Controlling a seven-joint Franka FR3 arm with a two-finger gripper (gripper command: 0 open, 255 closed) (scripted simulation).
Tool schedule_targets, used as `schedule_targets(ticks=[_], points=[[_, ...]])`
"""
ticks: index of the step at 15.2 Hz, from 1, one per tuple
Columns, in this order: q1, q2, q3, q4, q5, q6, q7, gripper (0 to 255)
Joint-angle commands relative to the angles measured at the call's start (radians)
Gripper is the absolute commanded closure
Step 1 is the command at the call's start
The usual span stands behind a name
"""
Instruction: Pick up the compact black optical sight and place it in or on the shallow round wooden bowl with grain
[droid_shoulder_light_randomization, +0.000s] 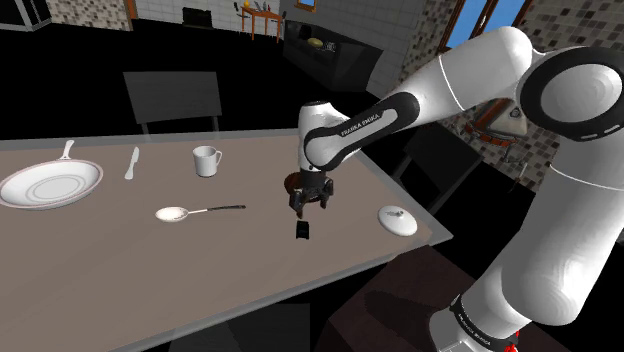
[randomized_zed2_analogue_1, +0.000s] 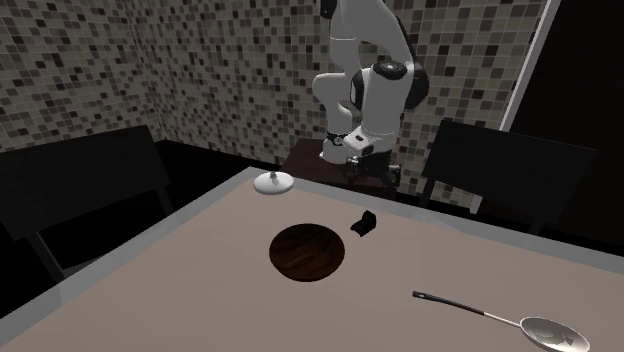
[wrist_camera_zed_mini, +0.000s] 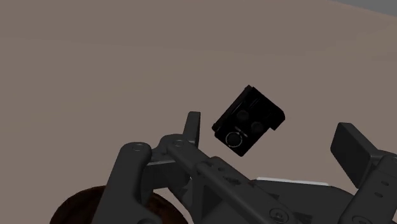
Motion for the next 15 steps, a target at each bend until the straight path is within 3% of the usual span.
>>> schedule_targets(ticks=[1,3,10,15], points=[[0.012,0.083,0.001,0.044,-0.010,0.018,0.024,0],[0.020,0.134,-0.001,0.078,-0.015,0.023,0.035,0],[0.026,0.192,-0.008,0.041,-0.028,0.116,0.044,0],[0.026,0.192,-0.008,0.041,-0.028,0.116,0.044,0]])
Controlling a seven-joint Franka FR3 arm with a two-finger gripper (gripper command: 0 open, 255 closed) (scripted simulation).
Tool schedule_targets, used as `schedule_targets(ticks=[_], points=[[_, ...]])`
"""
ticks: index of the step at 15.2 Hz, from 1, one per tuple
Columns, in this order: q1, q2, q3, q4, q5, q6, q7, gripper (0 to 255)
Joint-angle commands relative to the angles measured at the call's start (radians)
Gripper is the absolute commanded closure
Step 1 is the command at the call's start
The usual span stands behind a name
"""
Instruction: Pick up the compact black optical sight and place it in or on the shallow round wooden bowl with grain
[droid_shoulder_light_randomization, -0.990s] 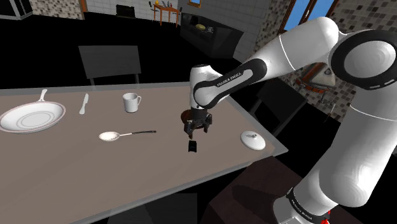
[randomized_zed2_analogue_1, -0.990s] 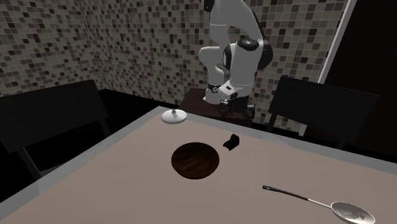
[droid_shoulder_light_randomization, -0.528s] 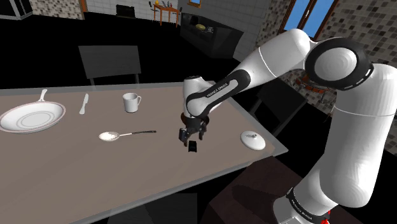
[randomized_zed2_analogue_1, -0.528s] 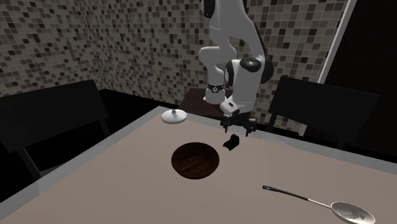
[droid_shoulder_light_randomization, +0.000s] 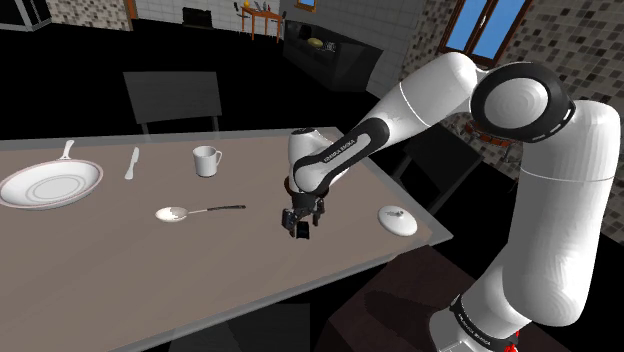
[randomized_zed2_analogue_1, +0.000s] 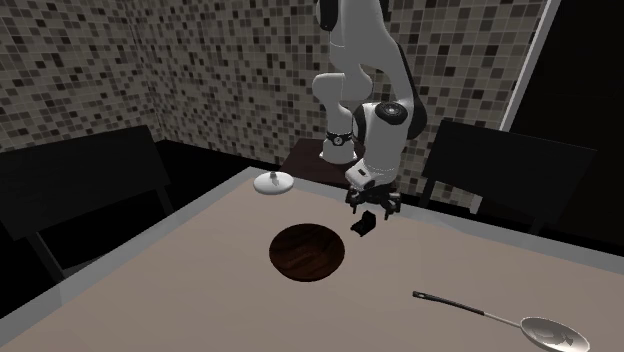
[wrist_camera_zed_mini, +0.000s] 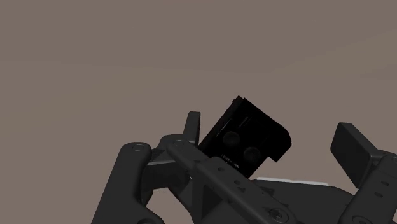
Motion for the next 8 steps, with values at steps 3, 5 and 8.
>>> schedule_targets(ticks=[3,5,8], points=[[0.000,0.000,0.000,0.000,0.000,0.000,0.000,0],[0.000,0.000,0.000,0.000,0.000,0.000,0.000,255],[0.000,0.000,0.000,0.000,0.000,0.000,0.000,255]])
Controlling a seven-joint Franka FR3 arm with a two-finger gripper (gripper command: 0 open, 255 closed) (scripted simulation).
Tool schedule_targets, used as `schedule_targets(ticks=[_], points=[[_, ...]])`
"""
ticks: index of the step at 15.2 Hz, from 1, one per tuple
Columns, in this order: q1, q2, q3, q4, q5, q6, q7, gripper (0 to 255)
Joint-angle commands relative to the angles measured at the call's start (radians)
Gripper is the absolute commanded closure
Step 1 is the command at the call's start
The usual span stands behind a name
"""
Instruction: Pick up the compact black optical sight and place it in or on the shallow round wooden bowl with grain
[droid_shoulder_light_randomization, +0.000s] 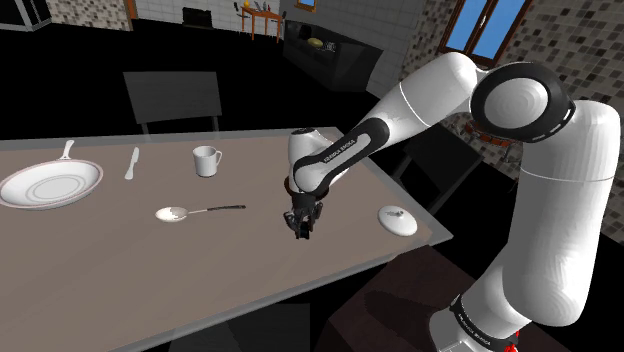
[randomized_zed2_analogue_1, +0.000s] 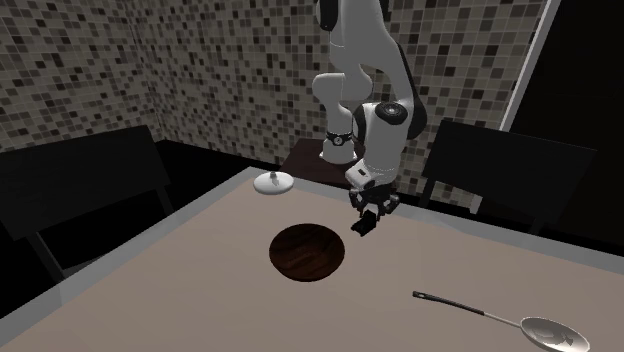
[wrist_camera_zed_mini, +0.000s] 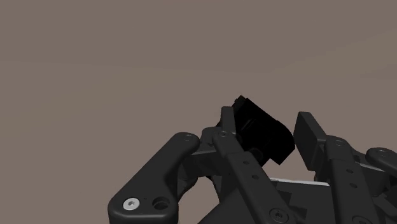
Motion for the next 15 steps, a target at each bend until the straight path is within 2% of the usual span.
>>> schedule_targets(ticks=[1,5,15], points=[[0.000,0.000,0.000,0.000,0.000,0.000,0.000,255],[0.000,0.000,0.000,0.000,0.000,0.000,0.000,255],[-0.009,-0.106,0.012,0.005,0.023,-0.109,-0.011,255]])
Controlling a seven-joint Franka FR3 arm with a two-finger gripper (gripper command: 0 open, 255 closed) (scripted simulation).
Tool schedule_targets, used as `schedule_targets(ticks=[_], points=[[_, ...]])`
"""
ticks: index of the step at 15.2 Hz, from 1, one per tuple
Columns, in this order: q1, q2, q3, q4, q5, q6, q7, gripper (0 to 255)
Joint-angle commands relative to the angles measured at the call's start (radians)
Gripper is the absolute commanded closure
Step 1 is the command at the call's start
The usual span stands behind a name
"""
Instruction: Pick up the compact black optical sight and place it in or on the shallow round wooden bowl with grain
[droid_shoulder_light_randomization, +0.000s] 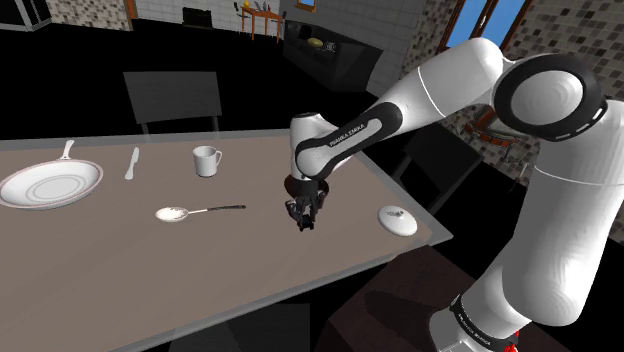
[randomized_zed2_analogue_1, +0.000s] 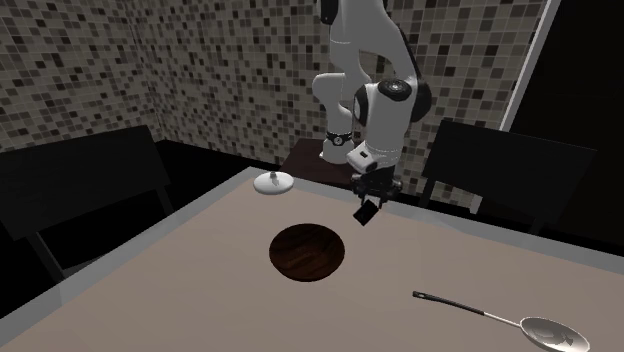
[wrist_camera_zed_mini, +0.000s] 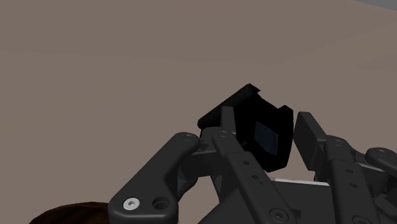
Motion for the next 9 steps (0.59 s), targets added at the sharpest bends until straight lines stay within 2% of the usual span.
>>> schedule_targets(ticks=[1,9], points=[[-0.001,-0.022,0.002,0.002,0.005,-0.024,-0.002,255],[-0.006,-0.095,0.008,0.023,0.020,-0.117,-0.010,255]])
